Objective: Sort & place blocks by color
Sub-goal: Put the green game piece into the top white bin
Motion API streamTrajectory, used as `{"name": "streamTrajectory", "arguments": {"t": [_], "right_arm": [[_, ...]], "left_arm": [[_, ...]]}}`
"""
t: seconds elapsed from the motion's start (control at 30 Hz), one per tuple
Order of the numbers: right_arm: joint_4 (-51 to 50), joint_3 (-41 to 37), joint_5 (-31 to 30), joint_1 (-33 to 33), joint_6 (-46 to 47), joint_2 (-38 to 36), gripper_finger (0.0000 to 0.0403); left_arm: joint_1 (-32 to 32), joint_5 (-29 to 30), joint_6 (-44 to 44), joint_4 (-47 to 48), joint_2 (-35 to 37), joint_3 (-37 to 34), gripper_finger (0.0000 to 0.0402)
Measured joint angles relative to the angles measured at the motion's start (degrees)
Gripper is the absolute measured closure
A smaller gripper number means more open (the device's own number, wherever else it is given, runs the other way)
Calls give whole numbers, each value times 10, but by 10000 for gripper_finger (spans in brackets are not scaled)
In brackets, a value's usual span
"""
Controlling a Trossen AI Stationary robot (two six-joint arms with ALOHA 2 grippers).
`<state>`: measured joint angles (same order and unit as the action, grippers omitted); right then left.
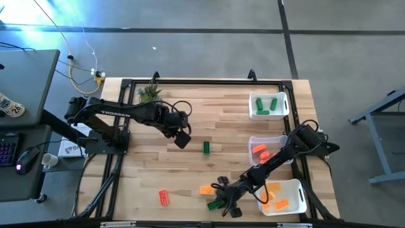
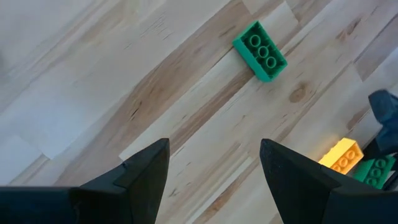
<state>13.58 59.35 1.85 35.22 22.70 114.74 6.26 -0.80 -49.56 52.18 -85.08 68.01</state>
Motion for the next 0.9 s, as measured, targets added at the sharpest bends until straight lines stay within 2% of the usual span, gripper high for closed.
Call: {"name": "streamTrajectory", "arguments": {"t": [0.27, 0.57, 0.7, 0.9], "right_arm": [[3, 2, -3, 4, 127, -12, 291], [-15, 5, -81, 34, 259, -38, 291], [-24, 27, -125, 41, 286, -39, 291], [-117, 84, -208, 35, 315, -39, 291]], "left_arm": [[0, 0, 62, -18, 0, 0, 163], [9, -1, 147, -100, 0, 0, 163], [20, -1, 191, -116, 0, 0, 163], [35, 0, 264, -116, 0, 0, 163]]}}
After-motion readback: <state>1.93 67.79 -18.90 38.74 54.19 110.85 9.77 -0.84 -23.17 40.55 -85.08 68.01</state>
